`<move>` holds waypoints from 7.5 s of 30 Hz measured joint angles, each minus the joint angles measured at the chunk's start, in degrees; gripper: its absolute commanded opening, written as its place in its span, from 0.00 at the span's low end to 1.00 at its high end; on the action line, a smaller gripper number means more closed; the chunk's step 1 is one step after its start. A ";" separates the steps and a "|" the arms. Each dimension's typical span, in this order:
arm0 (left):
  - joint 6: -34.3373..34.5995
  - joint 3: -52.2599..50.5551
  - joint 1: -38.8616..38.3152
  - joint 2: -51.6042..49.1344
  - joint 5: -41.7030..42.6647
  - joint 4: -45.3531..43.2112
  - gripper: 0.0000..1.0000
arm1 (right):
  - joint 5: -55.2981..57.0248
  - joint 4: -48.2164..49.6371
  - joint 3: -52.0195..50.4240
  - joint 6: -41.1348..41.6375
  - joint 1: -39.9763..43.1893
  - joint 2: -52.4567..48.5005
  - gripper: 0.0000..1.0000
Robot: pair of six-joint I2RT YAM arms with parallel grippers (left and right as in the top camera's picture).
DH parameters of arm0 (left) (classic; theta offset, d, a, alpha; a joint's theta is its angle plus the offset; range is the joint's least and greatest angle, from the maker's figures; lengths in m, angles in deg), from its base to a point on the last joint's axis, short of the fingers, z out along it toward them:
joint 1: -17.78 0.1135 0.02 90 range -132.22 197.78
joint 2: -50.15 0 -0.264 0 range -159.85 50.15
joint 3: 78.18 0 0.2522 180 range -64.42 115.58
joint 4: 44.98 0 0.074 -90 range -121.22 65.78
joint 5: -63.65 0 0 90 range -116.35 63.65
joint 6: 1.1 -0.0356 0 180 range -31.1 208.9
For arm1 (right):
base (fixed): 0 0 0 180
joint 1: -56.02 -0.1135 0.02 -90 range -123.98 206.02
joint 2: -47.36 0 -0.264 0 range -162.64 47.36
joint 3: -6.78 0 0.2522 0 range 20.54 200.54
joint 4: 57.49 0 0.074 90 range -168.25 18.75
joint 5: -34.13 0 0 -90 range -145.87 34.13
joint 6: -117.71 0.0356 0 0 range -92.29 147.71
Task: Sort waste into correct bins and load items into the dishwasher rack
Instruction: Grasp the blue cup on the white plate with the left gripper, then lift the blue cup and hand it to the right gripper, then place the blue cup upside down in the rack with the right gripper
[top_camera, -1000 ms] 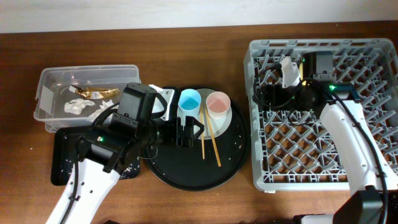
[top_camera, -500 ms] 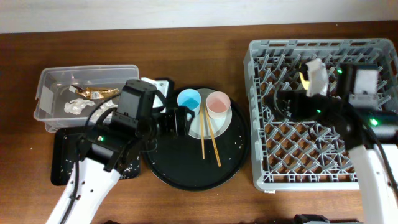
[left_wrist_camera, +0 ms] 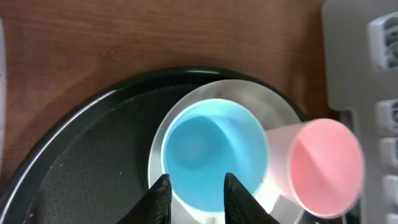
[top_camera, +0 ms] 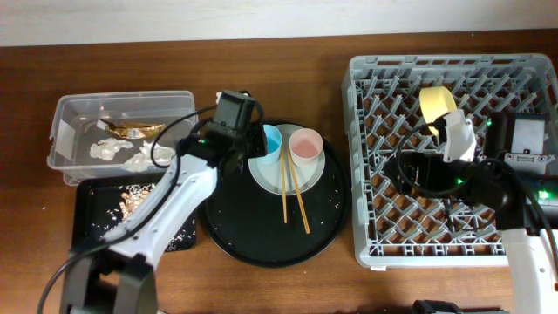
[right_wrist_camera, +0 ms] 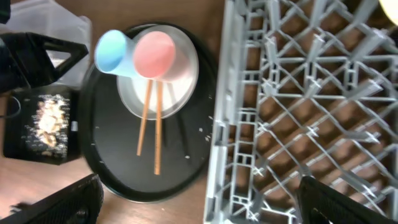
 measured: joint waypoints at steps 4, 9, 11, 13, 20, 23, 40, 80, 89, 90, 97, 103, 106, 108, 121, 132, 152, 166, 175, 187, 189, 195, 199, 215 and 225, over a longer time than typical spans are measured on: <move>0.00 0.00 0.00 -2.10 -1.42 -1.31 0.40 | 1.60 -0.20 0.00 -0.04 0.00 0.00 0.98; 0.26 0.00 0.00 -3.10 -3.65 -1.51 0.42 | 2.29 -0.17 0.00 -0.04 0.00 0.00 0.99; 0.26 0.00 0.00 -3.10 -3.93 -1.53 0.41 | 2.45 -0.20 0.00 -0.02 0.00 0.00 0.98; 0.26 0.00 0.00 -3.19 -4.11 -1.57 0.41 | 2.60 -0.31 0.00 0.00 0.00 0.00 0.98; 0.42 0.00 0.00 -5.84 -4.28 -1.77 0.30 | 2.60 -0.59 0.00 0.00 0.00 0.00 0.99; 0.44 0.00 0.00 -7.82 -4.26 -1.75 0.25 | 2.60 -0.59 0.00 0.00 0.00 0.00 0.98; 0.44 0.00 0.00 -8.59 -4.26 -2.60 0.05 | 4.11 -0.63 0.00 -0.44 0.00 0.00 0.98; -0.37 1.66 6.25 13.33 73.96 -12.85 0.00 | -48.37 -1.68 0.00 -22.95 0.15 0.00 0.98; 0.48 1.66 3.15 13.33 73.33 -15.13 0.01 | -51.65 -2.34 0.00 -23.04 0.15 0.00 0.98; 0.92 1.66 2.73 13.33 73.33 -16.09 0.01 | -52.24 -2.38 0.00 -23.08 0.15 0.00 0.98; 3.72 1.66 0.00 13.33 73.31 -23.17 0.01 | -53.11 -3.15 0.00 -23.17 -0.98 0.00 0.99; 4.94 1.66 -1.18 13.33 73.33 -23.74 0.01 | -53.51 0.96 0.00 -23.19 -5.14 0.00 0.85; 4.96 1.66 -1.68 13.33 73.33 -23.78 0.01 | -53.53 1.64 0.00 -23.39 -5.70 0.00 0.82; 4.96 1.66 -1.84 13.33 73.33 -23.78 0.01 | -53.55 2.60 0.00 -23.32 -5.73 0.00 0.81; 5.16 1.70 -1.81 13.33 73.83 -23.78 0.14 | -53.46 6.10 0.00 -22.95 -5.73 -0.07 0.55; 4.44 1.88 -1.84 13.33 73.37 -17.07 0.25 | -53.16 12.61 0.00 -23.15 -5.73 -0.11 0.52; 1.90 1.92 12.33 13.33 58.27 -10.16 0.83 | -39.52 9.68 0.00 -20.06 -5.73 -0.15 0.47; 1.70 1.92 14.53 13.33 44.28 1.60 0.99 | 8.83 18.23 0.00 -1.16 -5.73 -9.14 0.45; 1.70 1.92 14.53 13.33 43.23 1.79 0.99 | 13.97 28.41 0.00 0.04 -5.73 -20.24 0.45; 1.70 1.92 14.53 13.33 43.08 1.79 0.99 | 14.43 29.20 0.00 0.04 -5.73 -30.29 0.45; 1.70 1.92 14.53 13.33 43.08 1.79 0.99 | 14.53 29.40 0.00 0.04 -5.73 -30.95 0.48; 1.70 1.92 14.53 13.33 43.08 1.79 0.99 | 14.56 29.27 0.00 0.24 -5.73 -31.34 0.73; 1.70 1.92 14.53 13.33 43.08 1.79 0.99 | 14.56 28.83 0.00 0.76 -5.73 -31.34 0.74; 1.70 1.92 14.53 13.33 43.08 1.77 0.99 | 13.42 30.58 3.89 0.44 -5.73 -31.28 0.04; 1.70 1.92 14.53 13.33 43.06 1.79 0.99 | 14.99 40.96 4.09 0.42 -5.73 -34.07 0.05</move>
